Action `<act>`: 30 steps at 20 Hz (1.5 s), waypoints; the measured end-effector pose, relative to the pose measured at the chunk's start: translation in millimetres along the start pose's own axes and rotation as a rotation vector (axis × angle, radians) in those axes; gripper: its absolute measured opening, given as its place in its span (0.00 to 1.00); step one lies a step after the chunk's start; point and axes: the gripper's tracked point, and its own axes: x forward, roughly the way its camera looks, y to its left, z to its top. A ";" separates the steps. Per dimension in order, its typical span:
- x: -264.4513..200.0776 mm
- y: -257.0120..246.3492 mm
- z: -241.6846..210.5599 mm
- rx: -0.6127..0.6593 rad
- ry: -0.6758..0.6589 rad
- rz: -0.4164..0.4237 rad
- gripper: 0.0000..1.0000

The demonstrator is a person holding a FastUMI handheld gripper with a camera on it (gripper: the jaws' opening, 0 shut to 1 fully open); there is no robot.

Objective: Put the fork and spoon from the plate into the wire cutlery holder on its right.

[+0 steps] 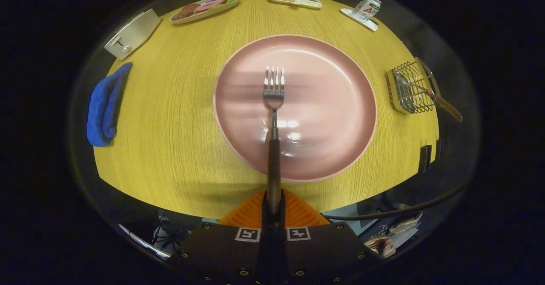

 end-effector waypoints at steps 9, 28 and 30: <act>-41.0 7.5 24.8 -0.057 -0.109 -0.027 0.08; -120.4 -81.8 81.2 0.075 -0.251 -0.147 0.08; -124.0 -103.8 82.9 0.112 -0.246 -0.164 0.08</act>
